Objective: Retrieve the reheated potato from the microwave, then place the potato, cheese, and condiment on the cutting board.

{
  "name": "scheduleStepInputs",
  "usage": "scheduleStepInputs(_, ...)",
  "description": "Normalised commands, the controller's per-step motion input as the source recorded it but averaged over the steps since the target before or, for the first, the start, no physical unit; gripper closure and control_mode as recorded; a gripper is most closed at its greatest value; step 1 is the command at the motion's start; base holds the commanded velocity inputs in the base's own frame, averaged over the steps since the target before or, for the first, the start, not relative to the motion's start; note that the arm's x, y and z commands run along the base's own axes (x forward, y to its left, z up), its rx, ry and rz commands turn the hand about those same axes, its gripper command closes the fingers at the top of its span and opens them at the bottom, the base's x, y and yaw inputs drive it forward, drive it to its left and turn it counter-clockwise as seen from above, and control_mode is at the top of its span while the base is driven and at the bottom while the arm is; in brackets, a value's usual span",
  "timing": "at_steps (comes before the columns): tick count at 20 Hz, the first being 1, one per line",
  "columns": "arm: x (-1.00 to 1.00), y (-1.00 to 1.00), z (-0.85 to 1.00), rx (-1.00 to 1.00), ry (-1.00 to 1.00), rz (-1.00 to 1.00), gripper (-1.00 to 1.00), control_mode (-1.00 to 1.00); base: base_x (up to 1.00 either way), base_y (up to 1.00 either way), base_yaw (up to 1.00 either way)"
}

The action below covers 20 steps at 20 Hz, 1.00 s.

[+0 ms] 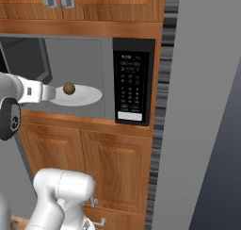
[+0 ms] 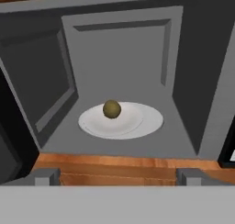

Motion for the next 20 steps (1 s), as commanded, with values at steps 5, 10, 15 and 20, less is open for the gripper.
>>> scheduleStepInputs(5, 0.45, 0.01, -0.1, -0.06, -0.02, 0.09, -1.0, -1.0, 0.0, 0.0, 0.0)
scheduleStepInputs(10, 0.36, 0.09, -0.03, 0.0, 0.01, 0.15, -1.0, -1.0, 0.0, 0.0, 0.0)
scheduleStepInputs(15, 0.32, 0.33, -0.15, -0.04, 0.0, 0.06, -1.0, -1.0, 0.0, 0.0, 0.0)
scheduleStepInputs(20, 0.23, 0.33, -0.13, -0.13, 0.01, 0.0, -1.0, -1.0, 0.0, 0.0, 0.0)
